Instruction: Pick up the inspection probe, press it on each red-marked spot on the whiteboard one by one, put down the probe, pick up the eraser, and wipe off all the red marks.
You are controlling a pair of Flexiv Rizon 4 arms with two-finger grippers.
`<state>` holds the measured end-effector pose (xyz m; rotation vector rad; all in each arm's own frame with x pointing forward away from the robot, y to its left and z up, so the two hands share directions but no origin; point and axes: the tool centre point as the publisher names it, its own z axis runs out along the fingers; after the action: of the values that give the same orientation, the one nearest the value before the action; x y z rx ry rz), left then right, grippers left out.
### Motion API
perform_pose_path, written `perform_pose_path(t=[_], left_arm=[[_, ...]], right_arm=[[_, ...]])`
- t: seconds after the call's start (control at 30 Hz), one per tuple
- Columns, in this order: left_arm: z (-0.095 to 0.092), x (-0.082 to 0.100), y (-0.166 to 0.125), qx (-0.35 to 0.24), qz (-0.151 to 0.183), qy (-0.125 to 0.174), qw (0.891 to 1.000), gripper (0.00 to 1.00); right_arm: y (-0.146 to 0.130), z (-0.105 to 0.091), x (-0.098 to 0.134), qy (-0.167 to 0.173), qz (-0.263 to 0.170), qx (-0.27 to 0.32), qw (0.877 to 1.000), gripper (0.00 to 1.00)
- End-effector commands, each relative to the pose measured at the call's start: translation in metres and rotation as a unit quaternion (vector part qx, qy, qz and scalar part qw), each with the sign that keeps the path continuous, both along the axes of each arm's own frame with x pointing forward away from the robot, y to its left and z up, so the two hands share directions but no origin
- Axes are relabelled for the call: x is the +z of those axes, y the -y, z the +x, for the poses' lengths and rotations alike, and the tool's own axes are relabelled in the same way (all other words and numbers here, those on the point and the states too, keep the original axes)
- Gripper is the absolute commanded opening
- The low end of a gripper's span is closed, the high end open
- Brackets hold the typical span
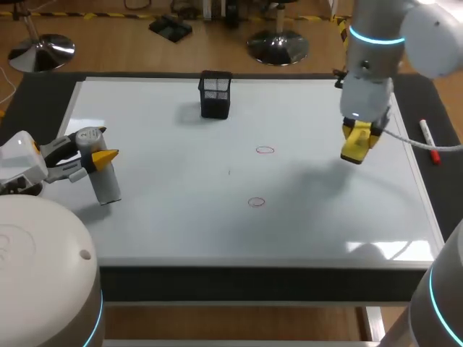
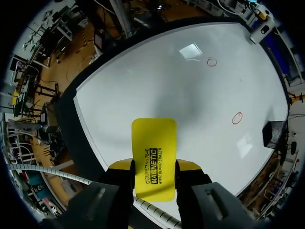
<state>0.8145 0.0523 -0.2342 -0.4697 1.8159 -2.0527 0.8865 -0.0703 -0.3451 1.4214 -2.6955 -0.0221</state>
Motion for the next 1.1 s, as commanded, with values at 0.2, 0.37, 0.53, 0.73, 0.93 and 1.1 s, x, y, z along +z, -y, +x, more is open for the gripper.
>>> perform_pose_path(t=[0.2, 0.37, 0.53, 0.73, 0.93, 1.1], left_arm=[[0.000, 0.001, 0.000, 0.000, 0.000, 0.000, 1.000, 0.00], [0.000, 0.001, 0.000, 0.000, 0.000, 0.000, 1.000, 0.00], [0.000, 0.001, 0.000, 0.000, 0.000, 0.000, 1.000, 0.00], [0.002, 0.003, 0.001, -0.013, 0.004, 0.003, 1.000, 0.00], [0.019, 0.019, 0.015, -0.089, 0.006, 0.010, 0.996, 0.00], [0.035, 0.030, 0.031, -0.141, 0.020, 0.017, 0.990, 0.00]], right_arm=[[0.013, -0.007, 0.002, 0.014, 0.018, -0.022, 0.999, 0.00], [0.013, -0.007, 0.002, 0.014, 0.018, -0.022, 0.999, 0.00], [0.013, -0.007, 0.002, 0.014, 0.018, -0.022, 0.999, 0.00], [0.013, -0.007, 0.002, 0.014, 0.018, -0.022, 0.999, 0.00], [0.013, -0.007, 0.002, 0.014, 0.018, -0.022, 0.999, 0.00], [0.013, -0.007, 0.002, 0.014, 0.018, -0.022, 0.999, 0.00]])
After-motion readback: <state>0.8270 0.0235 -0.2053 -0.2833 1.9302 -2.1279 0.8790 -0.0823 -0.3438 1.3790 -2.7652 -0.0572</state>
